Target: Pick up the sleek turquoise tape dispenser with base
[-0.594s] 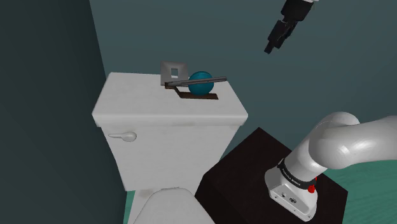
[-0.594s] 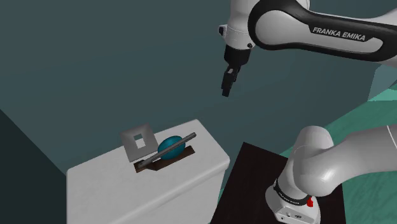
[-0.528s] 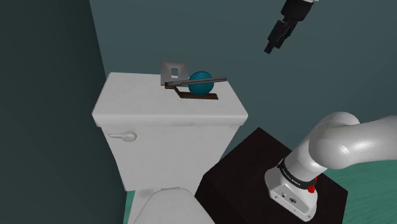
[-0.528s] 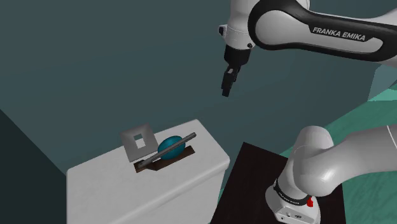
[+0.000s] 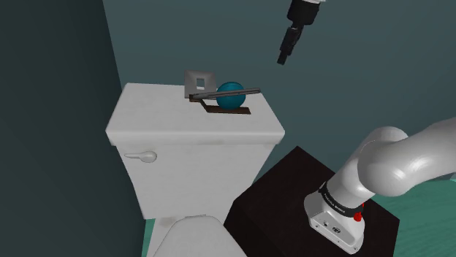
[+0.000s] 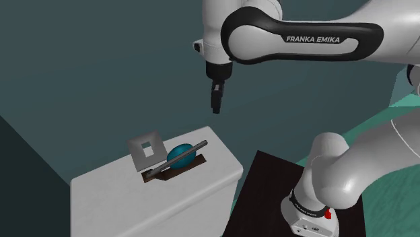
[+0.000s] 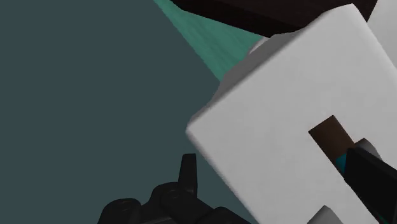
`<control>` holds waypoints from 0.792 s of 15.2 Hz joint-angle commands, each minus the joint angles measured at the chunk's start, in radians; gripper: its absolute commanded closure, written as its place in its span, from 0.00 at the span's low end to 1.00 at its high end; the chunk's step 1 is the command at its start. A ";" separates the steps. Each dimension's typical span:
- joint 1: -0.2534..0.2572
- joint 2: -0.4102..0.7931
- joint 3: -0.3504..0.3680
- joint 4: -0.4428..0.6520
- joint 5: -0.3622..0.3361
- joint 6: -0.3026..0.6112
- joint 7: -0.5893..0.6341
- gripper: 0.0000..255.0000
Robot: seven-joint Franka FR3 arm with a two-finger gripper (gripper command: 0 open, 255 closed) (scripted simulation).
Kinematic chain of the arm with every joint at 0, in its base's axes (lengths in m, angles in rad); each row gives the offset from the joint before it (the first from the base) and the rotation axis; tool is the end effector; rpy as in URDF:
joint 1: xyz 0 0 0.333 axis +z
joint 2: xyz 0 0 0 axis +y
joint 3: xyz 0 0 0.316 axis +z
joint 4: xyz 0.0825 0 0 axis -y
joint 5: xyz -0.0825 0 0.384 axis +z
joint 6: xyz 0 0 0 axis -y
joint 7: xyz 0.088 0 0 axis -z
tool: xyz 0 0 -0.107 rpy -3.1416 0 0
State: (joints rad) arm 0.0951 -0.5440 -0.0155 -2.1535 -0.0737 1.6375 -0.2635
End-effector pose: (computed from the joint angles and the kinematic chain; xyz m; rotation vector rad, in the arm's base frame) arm 0.3844 0.0219 0.6094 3.0269 0.5338 0.0336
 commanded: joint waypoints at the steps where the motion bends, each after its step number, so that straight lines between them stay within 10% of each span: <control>1: 0.030 0.061 0.018 0.036 0.006 0.004 -0.035 0.00; 12: 0.170 0.355 0.133 0.209 0.013 0.013 -0.219 0.00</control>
State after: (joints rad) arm 0.2516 -0.2118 0.1042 -1.9507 -0.0605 1.6453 -0.4676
